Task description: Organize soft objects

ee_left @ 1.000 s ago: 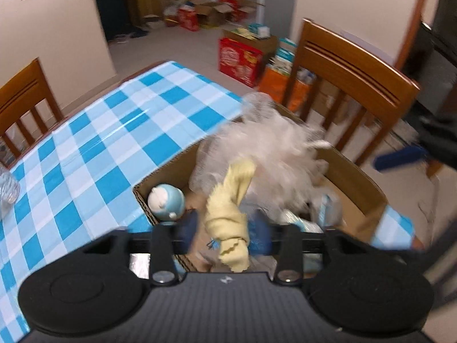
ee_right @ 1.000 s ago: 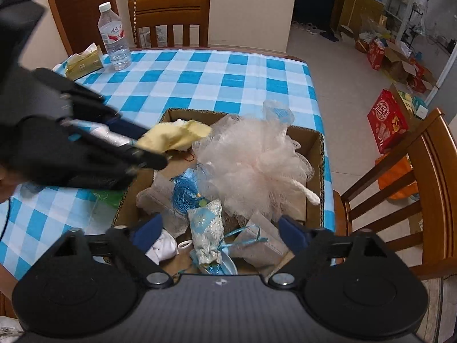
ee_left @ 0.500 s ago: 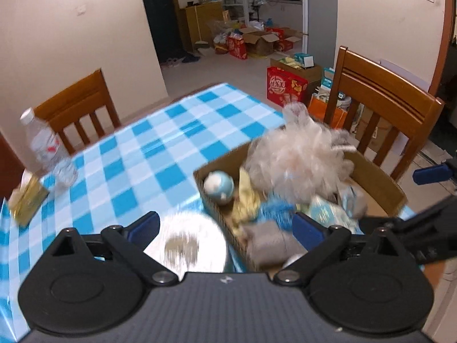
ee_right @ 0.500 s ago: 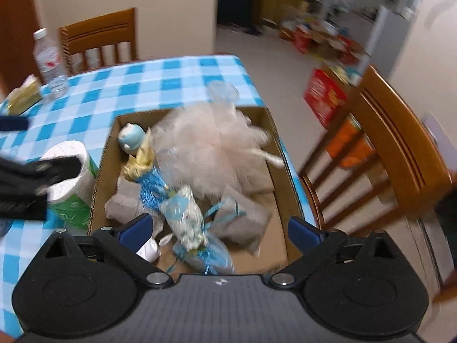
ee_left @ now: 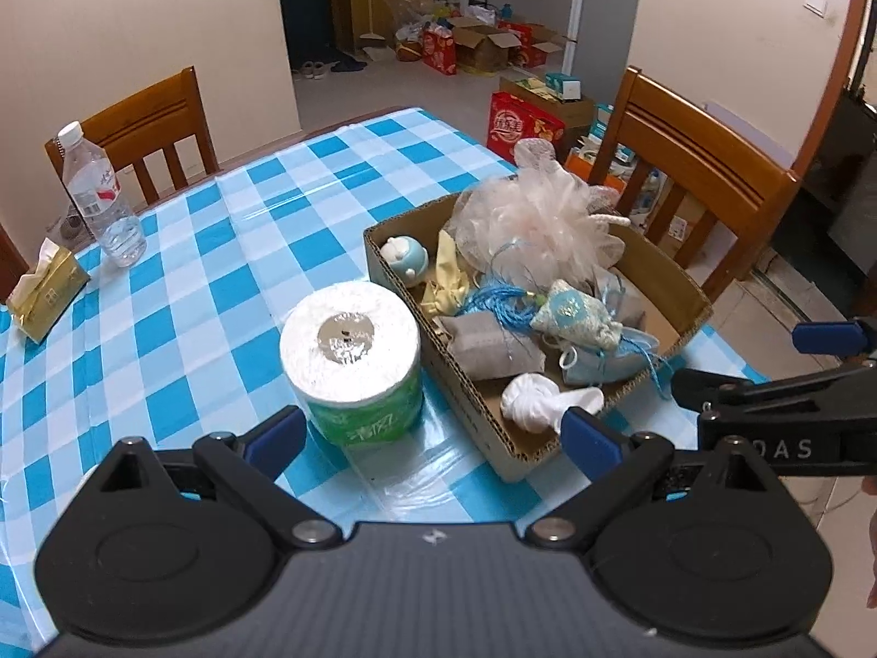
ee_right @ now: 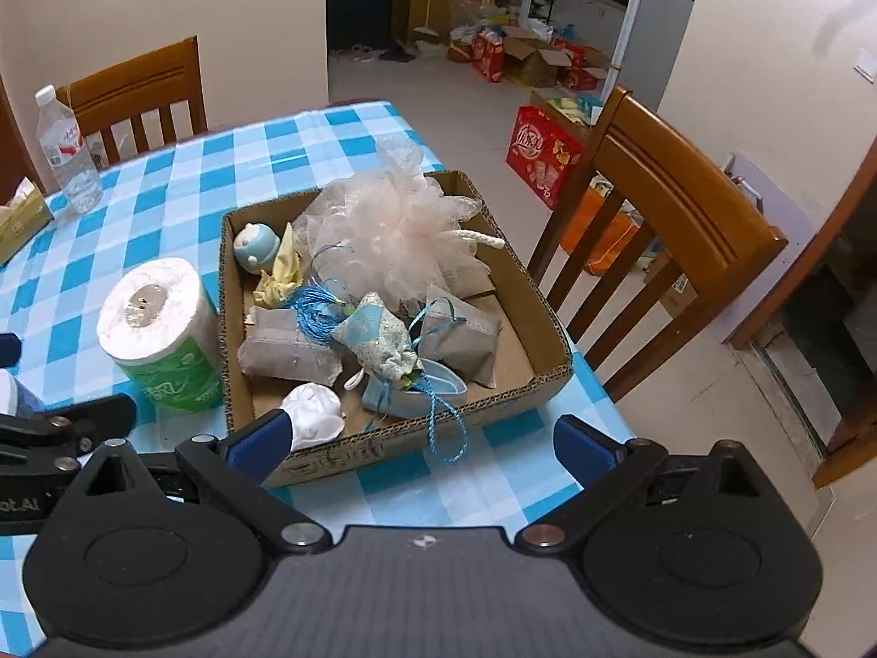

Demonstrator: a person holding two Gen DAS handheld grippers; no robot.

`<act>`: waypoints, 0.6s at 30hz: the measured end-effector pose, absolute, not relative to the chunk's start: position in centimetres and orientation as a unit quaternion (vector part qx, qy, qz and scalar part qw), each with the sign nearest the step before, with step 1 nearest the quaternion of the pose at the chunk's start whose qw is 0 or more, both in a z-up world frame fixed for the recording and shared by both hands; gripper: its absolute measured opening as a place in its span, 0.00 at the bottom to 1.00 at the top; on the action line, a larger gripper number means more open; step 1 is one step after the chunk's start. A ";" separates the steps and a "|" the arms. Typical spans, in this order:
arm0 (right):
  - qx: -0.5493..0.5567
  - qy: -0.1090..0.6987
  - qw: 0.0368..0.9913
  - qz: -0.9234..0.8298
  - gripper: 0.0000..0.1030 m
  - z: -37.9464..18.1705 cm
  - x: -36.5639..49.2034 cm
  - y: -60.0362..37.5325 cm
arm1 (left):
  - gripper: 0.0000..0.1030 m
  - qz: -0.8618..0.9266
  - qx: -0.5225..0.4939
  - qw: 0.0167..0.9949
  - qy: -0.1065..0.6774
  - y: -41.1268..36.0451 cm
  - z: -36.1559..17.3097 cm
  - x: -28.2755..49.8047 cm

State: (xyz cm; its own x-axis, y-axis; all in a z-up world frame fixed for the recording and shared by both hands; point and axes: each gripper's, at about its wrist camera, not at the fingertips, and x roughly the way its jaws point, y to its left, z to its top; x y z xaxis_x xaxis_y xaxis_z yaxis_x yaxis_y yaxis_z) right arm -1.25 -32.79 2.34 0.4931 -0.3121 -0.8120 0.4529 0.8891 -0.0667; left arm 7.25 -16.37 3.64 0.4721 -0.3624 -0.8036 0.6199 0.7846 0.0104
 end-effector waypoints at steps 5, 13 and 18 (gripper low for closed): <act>0.087 0.446 0.860 -0.230 1.00 2.6 -2.2 -32.3 | 0.99 -0.298 0.159 0.847 0.410 -16.3 4.1 6.4; 0.100 0.445 0.858 -0.236 1.00 2.4 -2.8 -32.4 | 0.99 -0.304 0.161 0.847 0.405 -16.4 4.3 6.0; 0.101 0.447 0.857 -0.236 1.00 2.3 -2.7 -32.5 | 0.99 -0.301 0.165 0.845 0.411 -16.4 4.3 6.0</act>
